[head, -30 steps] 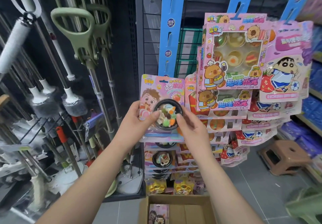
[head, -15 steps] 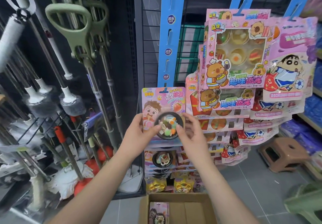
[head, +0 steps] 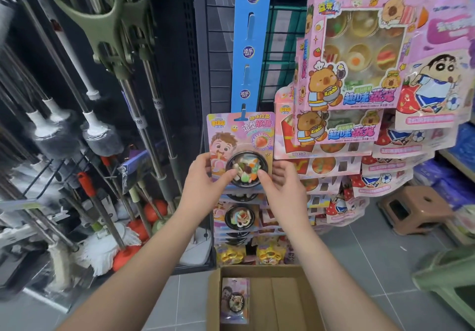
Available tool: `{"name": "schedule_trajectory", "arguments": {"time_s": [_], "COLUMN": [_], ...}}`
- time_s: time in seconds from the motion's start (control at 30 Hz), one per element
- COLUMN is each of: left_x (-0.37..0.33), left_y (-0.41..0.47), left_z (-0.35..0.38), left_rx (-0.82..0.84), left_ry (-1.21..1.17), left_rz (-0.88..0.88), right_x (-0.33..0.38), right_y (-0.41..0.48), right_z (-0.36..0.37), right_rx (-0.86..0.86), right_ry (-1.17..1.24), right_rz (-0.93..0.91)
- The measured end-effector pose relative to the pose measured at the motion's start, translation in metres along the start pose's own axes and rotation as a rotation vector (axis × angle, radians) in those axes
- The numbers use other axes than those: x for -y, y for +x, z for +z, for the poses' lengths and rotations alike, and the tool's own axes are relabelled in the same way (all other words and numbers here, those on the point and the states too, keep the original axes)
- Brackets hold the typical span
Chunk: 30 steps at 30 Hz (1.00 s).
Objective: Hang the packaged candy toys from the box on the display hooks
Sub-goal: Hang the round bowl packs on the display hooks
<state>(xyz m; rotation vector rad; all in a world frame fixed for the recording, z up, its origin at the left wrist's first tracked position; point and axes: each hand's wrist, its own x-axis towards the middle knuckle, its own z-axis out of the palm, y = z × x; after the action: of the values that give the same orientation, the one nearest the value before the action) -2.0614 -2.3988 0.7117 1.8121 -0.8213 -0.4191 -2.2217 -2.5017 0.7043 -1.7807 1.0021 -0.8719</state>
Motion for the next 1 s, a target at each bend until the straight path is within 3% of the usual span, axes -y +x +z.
{"name": "schedule_trajectory", "arguments": {"time_s": [0.47,0.77,1.0], "left_x": [-0.002,0.03,0.101], "left_y": [-0.006,-0.019,-0.05], "left_z": [0.0,-0.001,0.014], "left_rx": [-0.032,0.122,0.349], "left_ry": [0.04,0.157,0.466], "left_rz": [-0.007,-0.052,-0.184], "right_x": [-0.004,-0.033,-0.083], "right_y": [0.002,-0.019,-0.052], "right_z": [0.0,-0.01,-0.021], "right_rx": [0.076,0.129,0.281], "right_ry": [-0.132,-0.256,-0.54], "right_rz": [0.004,0.001,0.052]}}
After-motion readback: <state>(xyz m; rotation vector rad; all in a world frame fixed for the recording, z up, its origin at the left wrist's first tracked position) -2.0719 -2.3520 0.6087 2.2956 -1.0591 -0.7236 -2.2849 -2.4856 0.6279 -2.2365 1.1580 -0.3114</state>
